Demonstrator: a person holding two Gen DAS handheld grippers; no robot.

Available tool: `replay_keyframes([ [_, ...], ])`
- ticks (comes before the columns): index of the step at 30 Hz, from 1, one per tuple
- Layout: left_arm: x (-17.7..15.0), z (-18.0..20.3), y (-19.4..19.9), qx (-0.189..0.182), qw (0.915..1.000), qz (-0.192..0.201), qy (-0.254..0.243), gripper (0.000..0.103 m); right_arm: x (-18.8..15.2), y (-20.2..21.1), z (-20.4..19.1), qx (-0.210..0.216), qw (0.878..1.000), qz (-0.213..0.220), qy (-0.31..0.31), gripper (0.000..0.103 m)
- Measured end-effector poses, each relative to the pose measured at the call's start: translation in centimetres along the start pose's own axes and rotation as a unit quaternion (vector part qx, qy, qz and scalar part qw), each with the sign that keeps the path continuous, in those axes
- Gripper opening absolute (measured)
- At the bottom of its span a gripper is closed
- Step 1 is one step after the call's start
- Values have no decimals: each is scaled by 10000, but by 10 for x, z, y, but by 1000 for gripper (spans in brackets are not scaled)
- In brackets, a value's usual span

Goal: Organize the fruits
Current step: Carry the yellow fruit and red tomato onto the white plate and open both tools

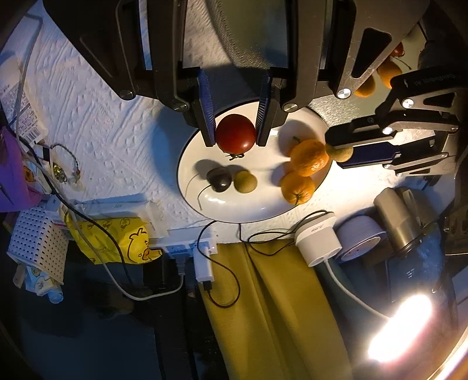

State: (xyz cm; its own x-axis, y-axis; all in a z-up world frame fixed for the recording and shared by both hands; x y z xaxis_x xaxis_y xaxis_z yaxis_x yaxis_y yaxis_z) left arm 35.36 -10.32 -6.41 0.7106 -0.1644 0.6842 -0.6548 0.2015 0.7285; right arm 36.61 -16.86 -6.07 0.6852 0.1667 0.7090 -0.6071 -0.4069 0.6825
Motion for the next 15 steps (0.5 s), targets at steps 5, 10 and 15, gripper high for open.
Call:
replay_keyframes([
  [5,3,5,-12,-33,9999,-115,-23,28,0,-6,8,-2,10000,4,-31,30],
  [10,5,4,-20,-24,9999,-165,6,28,0,-10,14,-7,10000,14,-91,30],
  [15,6,3,-18,-47,9999,-140,87,30,0,-10,16,-46,9999,31,-101,30],
])
Point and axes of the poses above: each gripper's, at about its wrist camera, not at the fingertips, and y roughly against the way its jaws point, z to its right, x to its top, the point moved 8 cm from there along -y, roughly the way its jaws point, and after that the axes turned 6 degrees about x, right-handed, at the moved point
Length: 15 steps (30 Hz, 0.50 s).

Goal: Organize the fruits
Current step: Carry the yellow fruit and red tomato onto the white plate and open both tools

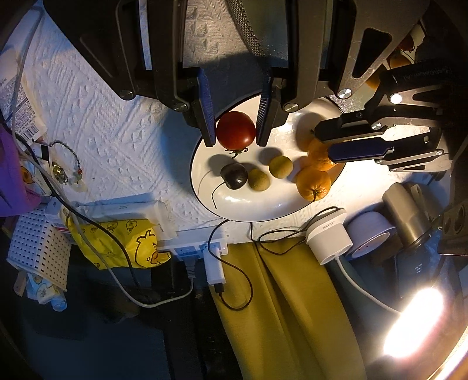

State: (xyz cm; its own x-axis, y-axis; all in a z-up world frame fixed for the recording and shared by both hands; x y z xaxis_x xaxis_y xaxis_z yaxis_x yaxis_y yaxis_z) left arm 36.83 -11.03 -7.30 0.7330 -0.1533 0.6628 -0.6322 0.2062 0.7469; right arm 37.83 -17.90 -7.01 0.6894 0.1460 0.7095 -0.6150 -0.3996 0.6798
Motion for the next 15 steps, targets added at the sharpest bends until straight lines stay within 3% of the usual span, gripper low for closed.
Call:
replay_keyframes([
  [5,0,-5,13,-34,9998,118,144,43,1,3,-4,-35,10000,20,47,30],
  [15,-5,-10,47,0,9991,359,244,44,3,22,-25,-82,9996,142,209,30],
])
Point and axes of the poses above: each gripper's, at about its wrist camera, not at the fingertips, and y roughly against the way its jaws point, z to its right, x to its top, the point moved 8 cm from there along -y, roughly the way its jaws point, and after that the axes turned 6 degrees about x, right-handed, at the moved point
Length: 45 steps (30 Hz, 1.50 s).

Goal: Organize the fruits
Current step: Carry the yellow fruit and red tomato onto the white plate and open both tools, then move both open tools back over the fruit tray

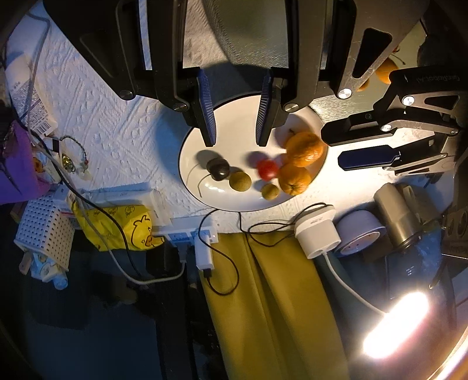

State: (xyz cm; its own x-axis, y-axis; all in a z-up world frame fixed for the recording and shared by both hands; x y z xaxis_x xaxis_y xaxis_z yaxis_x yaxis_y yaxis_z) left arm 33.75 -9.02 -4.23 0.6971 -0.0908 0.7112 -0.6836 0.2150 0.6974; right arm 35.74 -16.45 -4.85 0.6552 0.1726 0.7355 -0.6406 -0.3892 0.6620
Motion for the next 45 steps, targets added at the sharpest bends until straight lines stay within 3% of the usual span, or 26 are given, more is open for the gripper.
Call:
replay_keyframes([
  [24,-43,-20,87,57,9985,470,260,44,-14,54,-81,-49,9989,114,449,30],
  [45,-102,-43,113,217,9978,408,473,45,-53,56,-135,148,9981,-69,592,30],
])
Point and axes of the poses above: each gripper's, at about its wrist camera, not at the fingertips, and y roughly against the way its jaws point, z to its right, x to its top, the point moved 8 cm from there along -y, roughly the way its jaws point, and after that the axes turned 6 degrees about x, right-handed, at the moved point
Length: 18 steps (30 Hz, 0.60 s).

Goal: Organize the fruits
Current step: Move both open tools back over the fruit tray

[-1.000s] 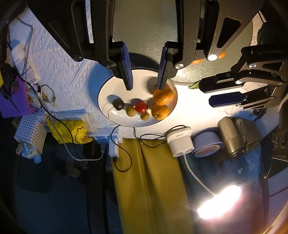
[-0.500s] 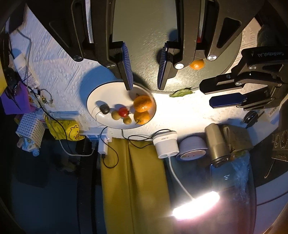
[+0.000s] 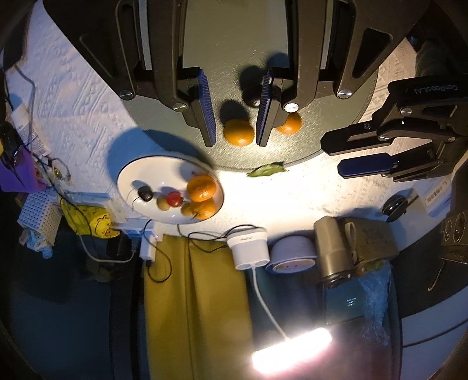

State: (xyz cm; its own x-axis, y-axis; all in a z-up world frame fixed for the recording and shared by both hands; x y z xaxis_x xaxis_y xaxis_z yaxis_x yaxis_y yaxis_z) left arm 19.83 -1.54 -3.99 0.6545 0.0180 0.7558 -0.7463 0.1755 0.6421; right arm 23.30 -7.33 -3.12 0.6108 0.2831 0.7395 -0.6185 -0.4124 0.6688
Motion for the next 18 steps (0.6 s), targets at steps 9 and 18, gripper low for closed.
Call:
replay_keyframes([
  [9,-27,-16,-5,67,9997,-140,178,45,-26,-18,-21,135,9994,-314,-6,32],
  [18,-41,-27,-6,99,9994,-220,263,48,-42,-32,-31,241,9980,-581,-9,39],
])
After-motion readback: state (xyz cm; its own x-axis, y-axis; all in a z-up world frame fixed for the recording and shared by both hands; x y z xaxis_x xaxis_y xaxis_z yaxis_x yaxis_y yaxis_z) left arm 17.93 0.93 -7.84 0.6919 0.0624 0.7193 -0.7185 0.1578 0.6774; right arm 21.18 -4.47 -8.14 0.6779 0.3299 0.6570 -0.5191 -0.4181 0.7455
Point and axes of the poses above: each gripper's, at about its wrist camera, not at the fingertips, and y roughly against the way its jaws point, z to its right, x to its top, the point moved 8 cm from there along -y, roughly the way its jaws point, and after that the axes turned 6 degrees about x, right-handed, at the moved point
